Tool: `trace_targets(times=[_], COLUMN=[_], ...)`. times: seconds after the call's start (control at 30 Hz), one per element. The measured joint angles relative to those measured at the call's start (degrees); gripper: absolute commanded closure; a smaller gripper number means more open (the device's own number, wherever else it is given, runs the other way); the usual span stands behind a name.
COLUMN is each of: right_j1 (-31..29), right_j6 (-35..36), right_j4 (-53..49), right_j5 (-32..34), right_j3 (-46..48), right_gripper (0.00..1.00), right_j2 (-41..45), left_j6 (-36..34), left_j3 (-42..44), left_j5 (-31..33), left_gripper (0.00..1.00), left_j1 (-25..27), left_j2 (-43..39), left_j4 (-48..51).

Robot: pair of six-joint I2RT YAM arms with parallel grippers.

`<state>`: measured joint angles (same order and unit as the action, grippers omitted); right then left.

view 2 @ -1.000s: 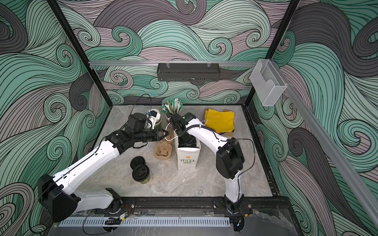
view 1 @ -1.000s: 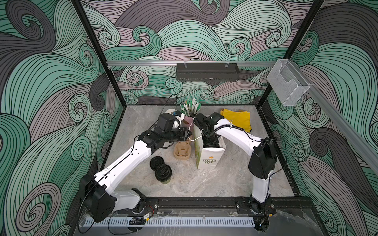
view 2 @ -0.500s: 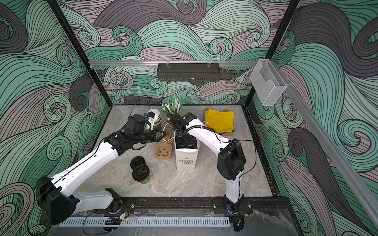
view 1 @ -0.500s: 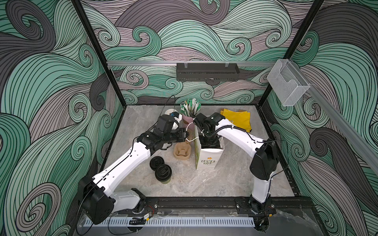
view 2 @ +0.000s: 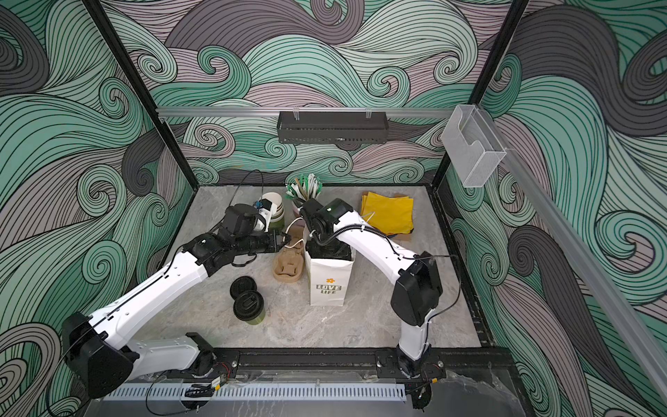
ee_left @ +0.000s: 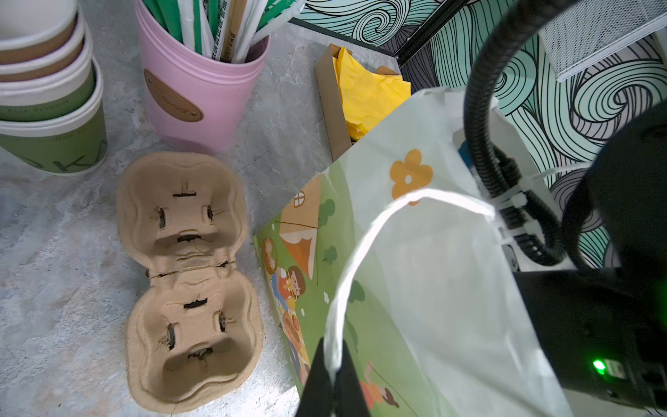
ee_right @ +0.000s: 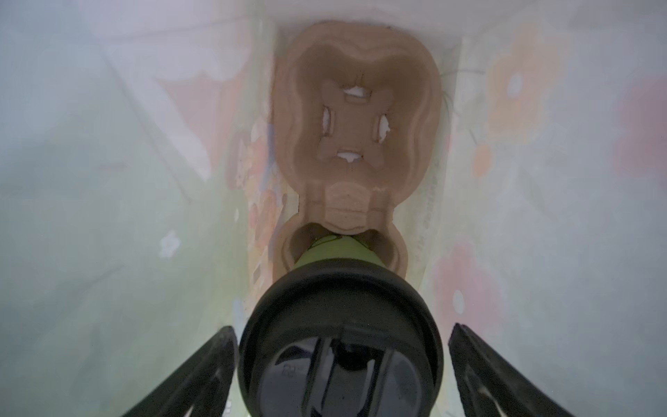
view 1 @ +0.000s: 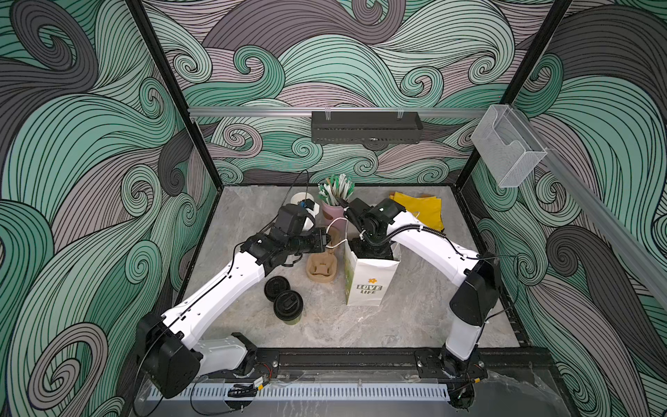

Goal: Pack the takeout coffee

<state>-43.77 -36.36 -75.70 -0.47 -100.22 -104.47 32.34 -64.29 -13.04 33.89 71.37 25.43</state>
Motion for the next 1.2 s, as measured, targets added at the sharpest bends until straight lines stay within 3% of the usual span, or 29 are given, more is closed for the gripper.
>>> trace_targets(times=[0.23, 0.53, 0.7, 0.93, 1.2], right_j1=[-0.07, -0.72, -0.94, -1.42, -2.69], right_j6=[-0.59, -3.13, -5.29, -8.59, -9.81], right_j4=[0.35, 1.86, 2.73, 4.13, 4.81], right_j5=[0.57, 0.83, 1.95, 4.31, 4.96], right_j3=[4.00, 4.94, 5.33, 6.99, 8.46], right_gripper=[0.11, 0.01, 0.01, 0.10, 0.07], right_j2=[0.26, 0.31, 1.05, 3.72, 3.54], left_j6=[-0.17, -0.35, -0.61, -1.16, -1.70], left_j3=[0.74, 1.14, 1.20, 1.20, 1.31], left_j5=[-0.13, -1.29, -1.77, -3.30, -4.24], left_gripper=[1.00, 1.00, 1.00, 1.00, 1.00], left_j1=[0.00, 0.00, 0.00, 0.00, 0.00], left_j2=[0.02, 0.04, 0.04, 0.31, 0.55], left_j4=[0.44, 0.83, 1.03, 1.51, 2.10])
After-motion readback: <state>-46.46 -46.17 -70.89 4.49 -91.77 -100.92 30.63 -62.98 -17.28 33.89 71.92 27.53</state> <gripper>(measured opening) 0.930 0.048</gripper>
